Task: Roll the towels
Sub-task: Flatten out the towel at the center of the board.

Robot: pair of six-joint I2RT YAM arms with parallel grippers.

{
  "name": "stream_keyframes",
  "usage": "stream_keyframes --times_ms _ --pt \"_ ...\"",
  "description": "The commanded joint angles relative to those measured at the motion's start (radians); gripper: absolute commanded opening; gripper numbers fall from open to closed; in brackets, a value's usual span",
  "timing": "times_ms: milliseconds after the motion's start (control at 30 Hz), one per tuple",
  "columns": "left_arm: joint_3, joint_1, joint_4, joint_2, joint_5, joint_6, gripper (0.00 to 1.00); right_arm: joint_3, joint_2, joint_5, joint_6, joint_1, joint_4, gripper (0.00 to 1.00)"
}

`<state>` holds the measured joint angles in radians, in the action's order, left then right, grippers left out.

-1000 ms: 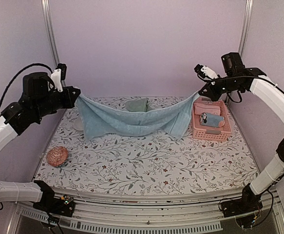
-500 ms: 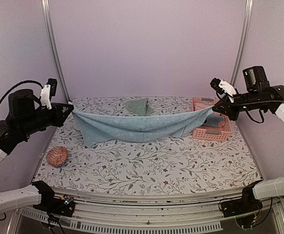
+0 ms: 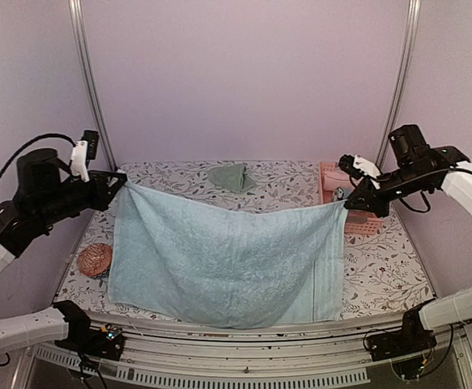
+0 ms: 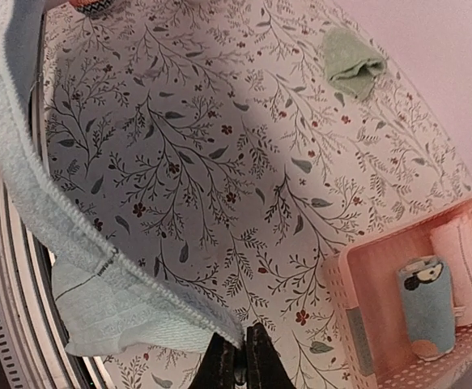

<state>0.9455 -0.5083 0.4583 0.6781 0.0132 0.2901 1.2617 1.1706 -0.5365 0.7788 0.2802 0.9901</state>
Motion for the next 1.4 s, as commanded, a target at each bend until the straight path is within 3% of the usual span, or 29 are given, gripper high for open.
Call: stream_keyframes --times_ms 0,133,167,233,267,400,533,667,800,967,1100,1367 --pt "-0.064 0.017 0.028 0.304 -0.152 0.087 0.0 -0.041 0.289 0.134 -0.046 -0.007 -0.105 0.04" --pt "-0.015 0.046 -0.044 0.602 -0.189 0.056 0.0 0.045 0.553 0.226 -0.149 -0.007 -0.224 0.05" --pt "0.023 0.059 -0.039 0.699 -0.194 0.043 0.0 0.077 0.592 0.251 -0.17 -0.007 -0.251 0.09" --pt "0.127 0.068 0.034 0.816 -0.208 0.035 0.14 0.149 0.65 0.28 -0.219 -0.006 -0.266 0.35" --pt "0.173 0.067 0.071 0.853 -0.225 0.044 0.2 0.177 0.657 0.286 -0.239 -0.006 -0.259 0.39" --pt "0.196 0.055 0.083 0.819 -0.22 0.07 0.39 0.177 0.578 0.286 -0.256 -0.006 -0.235 0.41" --pt "0.117 0.046 0.055 0.72 -0.159 0.094 0.42 0.067 0.466 0.325 -0.234 -0.006 -0.217 0.43" --pt "0.032 0.025 0.041 0.641 -0.092 0.098 0.42 -0.076 0.366 0.33 -0.217 -0.005 -0.216 0.42" --pt "-0.051 0.019 0.011 0.578 0.005 0.092 0.39 -0.154 0.341 0.353 -0.216 -0.006 -0.18 0.33" --pt "-0.086 0.016 0.017 0.579 0.088 0.075 0.3 -0.211 0.358 0.534 -0.213 -0.026 -0.219 0.21" --pt "-0.086 0.014 0.026 0.626 0.122 0.082 0.24 -0.15 0.468 0.619 -0.22 -0.111 -0.254 0.15" --pt "-0.105 0.001 0.013 0.666 0.122 0.098 0.24 0.04 0.656 0.748 -0.24 -0.178 -0.371 0.14"
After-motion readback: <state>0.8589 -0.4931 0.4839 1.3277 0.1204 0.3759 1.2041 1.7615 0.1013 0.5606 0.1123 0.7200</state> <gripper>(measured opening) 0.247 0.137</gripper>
